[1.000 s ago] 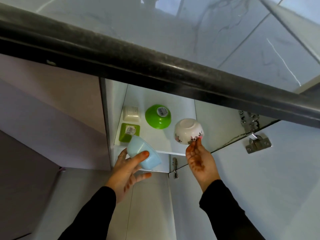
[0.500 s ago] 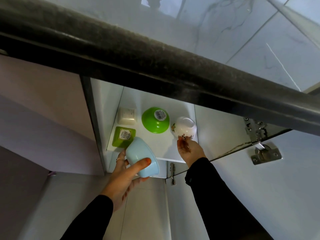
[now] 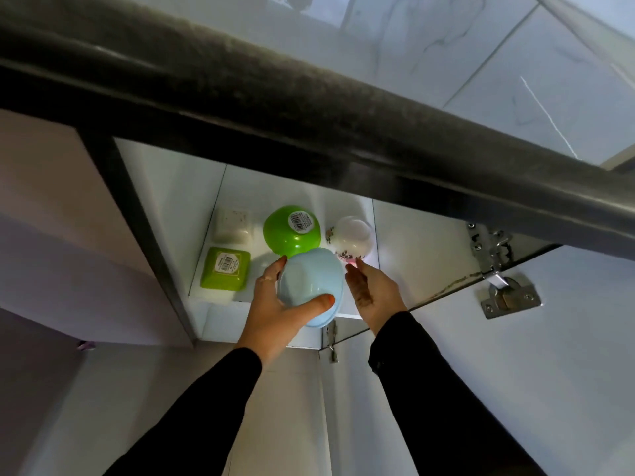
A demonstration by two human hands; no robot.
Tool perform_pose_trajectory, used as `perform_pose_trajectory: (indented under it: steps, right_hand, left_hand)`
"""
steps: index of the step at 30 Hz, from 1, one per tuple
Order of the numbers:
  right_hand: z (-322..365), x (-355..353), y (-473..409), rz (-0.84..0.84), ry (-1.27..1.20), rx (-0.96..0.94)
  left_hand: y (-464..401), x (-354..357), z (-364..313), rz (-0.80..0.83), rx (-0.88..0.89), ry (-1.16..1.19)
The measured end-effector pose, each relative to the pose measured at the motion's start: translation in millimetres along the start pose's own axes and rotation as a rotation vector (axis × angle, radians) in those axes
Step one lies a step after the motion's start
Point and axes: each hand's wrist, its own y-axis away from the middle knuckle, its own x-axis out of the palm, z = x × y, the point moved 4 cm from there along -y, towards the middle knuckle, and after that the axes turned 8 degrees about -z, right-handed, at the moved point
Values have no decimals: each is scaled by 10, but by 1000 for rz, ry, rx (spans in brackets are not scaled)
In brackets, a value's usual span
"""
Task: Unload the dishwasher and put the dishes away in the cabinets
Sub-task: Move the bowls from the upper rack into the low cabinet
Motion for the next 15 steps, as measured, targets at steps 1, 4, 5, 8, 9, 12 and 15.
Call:
perform_pose_trajectory:
  steps: [1, 4, 5, 8, 9, 12, 15]
  right_hand:
    - [-27, -70, 39, -33, 4, -21]
    - [-172, -297, 206, -135, -1, -42]
    - [-240, -369, 255, -165, -2, -26]
    - [-417, -542, 353, -195, -28, 43]
    - [-450, -586, 362, -197, -29, 56]
    - [-489, -655, 352, -191, -23, 67]
    - [-471, -640, 324, -162, -15, 61]
  left_hand:
    - [-39, 56, -1, -16, 48, -95]
    - [-133, 278, -17, -38, 189, -440]
    - [-164, 366, -9, -22, 220, -549]
    - [-260, 594, 39, 34, 273, -836]
    - [-292, 653, 55, 43, 285, -910]
    - [-364, 772, 75, 33, 344, -1063]
    - [-434, 827, 90, 21, 379, -1072]
